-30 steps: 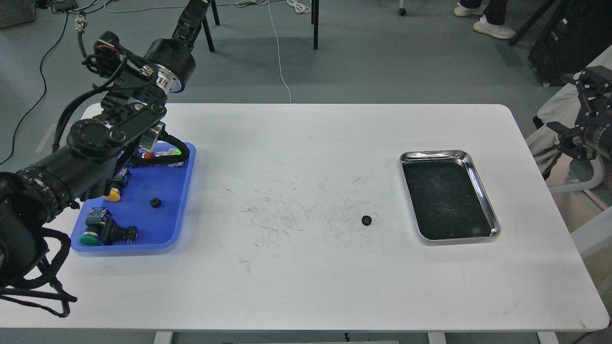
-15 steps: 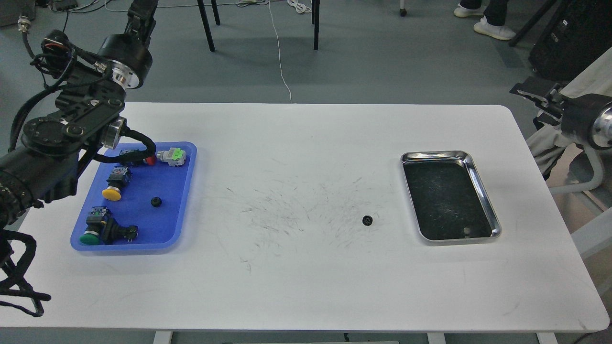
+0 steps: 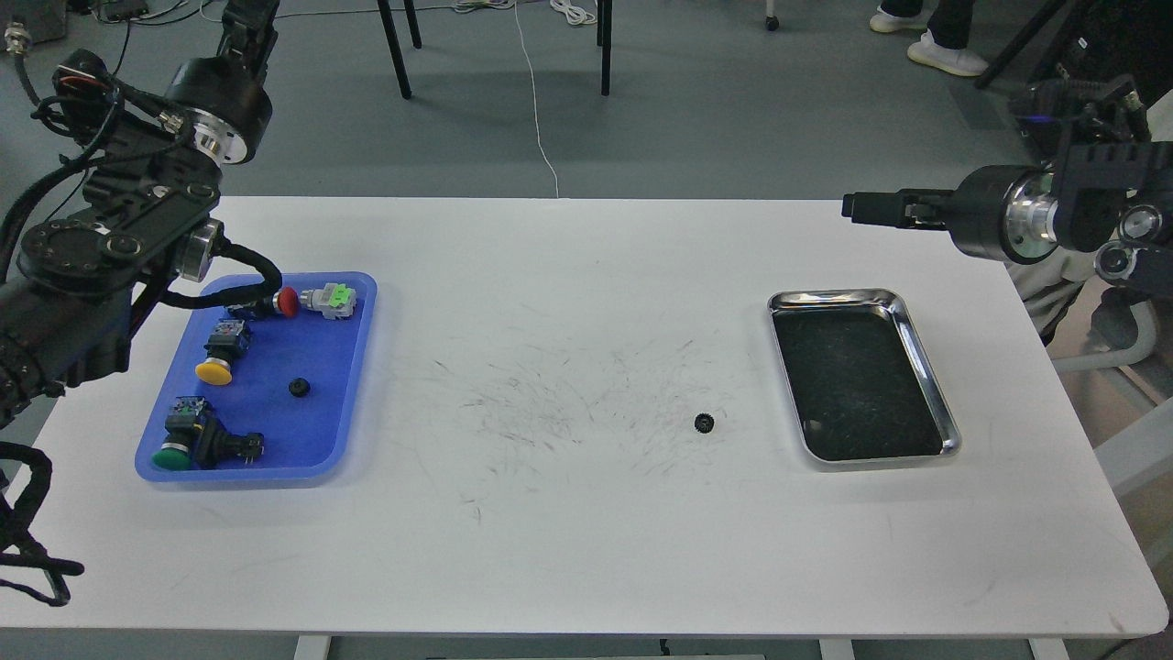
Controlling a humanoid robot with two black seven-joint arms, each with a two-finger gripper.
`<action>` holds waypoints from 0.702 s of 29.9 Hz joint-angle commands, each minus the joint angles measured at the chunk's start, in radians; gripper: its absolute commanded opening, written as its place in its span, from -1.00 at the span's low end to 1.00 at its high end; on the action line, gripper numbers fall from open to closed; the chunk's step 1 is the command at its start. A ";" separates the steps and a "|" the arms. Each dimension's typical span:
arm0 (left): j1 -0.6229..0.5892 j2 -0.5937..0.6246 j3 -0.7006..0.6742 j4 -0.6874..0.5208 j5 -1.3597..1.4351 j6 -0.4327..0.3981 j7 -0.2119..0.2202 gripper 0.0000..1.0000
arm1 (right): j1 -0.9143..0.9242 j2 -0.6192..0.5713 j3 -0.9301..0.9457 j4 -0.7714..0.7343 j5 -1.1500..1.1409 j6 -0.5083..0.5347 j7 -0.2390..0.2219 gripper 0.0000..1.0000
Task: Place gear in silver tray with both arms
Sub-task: 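Move the right gripper down to the black gear on the table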
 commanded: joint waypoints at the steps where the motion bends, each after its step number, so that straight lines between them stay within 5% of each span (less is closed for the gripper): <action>1: 0.000 0.000 0.000 0.000 0.002 -0.001 0.000 0.71 | 0.016 0.055 -0.052 -0.002 -0.065 0.000 0.023 0.93; 9: -0.011 0.010 0.000 0.000 0.000 -0.019 0.000 0.72 | 0.021 0.167 -0.145 -0.004 -0.286 -0.006 0.081 0.92; 21: 0.031 0.016 -0.002 0.005 -0.098 -0.073 0.005 0.90 | 0.021 0.322 -0.203 -0.002 -0.352 -0.012 0.090 0.92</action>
